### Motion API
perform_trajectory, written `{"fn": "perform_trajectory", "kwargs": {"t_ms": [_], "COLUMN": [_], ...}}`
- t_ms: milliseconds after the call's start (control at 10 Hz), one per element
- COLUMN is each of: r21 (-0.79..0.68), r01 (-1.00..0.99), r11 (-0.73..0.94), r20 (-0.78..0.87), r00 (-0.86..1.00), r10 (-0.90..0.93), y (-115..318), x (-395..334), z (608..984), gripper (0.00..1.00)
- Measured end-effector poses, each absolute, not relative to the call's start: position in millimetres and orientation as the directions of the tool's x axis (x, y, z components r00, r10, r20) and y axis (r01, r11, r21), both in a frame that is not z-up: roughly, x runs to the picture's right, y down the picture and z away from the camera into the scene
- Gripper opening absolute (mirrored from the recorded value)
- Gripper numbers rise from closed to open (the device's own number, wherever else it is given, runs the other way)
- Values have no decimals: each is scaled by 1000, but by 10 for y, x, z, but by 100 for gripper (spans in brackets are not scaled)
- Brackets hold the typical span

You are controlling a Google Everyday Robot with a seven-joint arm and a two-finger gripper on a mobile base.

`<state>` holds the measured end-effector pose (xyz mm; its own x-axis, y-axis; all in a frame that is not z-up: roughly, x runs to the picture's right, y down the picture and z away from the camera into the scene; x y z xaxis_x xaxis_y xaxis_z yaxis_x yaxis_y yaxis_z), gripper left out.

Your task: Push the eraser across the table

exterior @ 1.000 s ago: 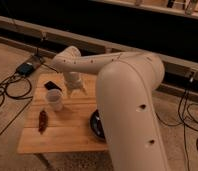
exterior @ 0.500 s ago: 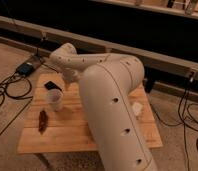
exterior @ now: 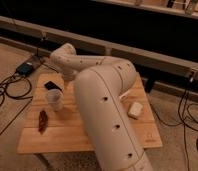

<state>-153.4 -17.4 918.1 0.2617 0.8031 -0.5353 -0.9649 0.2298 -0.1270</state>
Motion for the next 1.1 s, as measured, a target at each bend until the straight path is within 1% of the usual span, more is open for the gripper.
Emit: {"fn": "perform_trajectory", "kwargs": {"t_ms": [500, 1100], "r21": [-185, -307], "r01": [-954, -907], "r11": [238, 288], "r20": [-529, -515], "r00": [300, 413], "r10": [794, 751], "y": [-208, -79], "x": [-1804, -2434], "z": [9411, 9618], "gripper": [65, 65]}}
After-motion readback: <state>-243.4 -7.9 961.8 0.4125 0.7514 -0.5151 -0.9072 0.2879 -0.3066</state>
